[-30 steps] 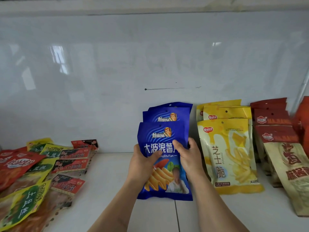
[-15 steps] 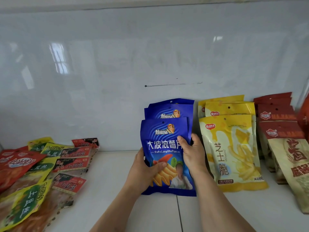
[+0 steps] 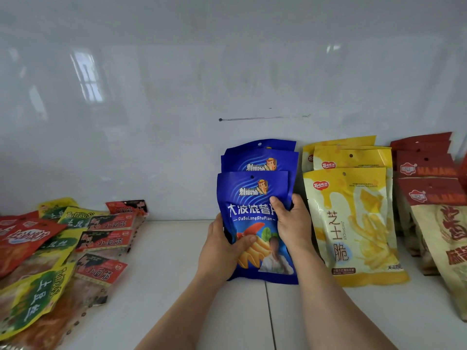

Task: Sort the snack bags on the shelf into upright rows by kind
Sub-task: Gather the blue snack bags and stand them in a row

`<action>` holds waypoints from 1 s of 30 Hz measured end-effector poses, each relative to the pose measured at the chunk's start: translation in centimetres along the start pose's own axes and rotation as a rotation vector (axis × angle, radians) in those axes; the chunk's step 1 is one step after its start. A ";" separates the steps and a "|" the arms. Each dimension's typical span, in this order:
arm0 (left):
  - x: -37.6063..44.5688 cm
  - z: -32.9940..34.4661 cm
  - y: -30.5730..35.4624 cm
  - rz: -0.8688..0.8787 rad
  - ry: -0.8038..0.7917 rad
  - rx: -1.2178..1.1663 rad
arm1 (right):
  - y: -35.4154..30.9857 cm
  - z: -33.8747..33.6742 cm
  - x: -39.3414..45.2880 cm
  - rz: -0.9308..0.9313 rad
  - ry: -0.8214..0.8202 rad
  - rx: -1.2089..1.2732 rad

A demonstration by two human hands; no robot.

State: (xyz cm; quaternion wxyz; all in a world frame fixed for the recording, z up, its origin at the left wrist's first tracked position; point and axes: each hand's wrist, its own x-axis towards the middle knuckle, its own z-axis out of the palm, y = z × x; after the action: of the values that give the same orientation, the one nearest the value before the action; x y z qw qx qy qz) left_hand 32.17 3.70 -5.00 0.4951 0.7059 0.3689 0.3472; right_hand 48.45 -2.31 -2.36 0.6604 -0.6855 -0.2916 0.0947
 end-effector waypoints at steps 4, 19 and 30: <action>-0.4 0.0 0.3 0.016 0.014 0.035 | -0.6 0.0 -0.2 0.017 0.019 -0.096; -3.3 -0.8 1.8 -0.050 0.112 0.117 | -2.6 0.2 -2.6 -0.141 0.059 -0.365; -7.2 -4.4 1.4 -0.054 0.250 0.383 | -3.0 1.6 -4.9 -0.265 -0.016 -0.765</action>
State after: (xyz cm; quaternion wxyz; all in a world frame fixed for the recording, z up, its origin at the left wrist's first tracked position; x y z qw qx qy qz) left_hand 25.14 -0.90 -3.33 0.3115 0.7284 0.5053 0.3420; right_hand 42.78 -3.65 -0.95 0.3621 -0.8374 -0.3967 -0.1012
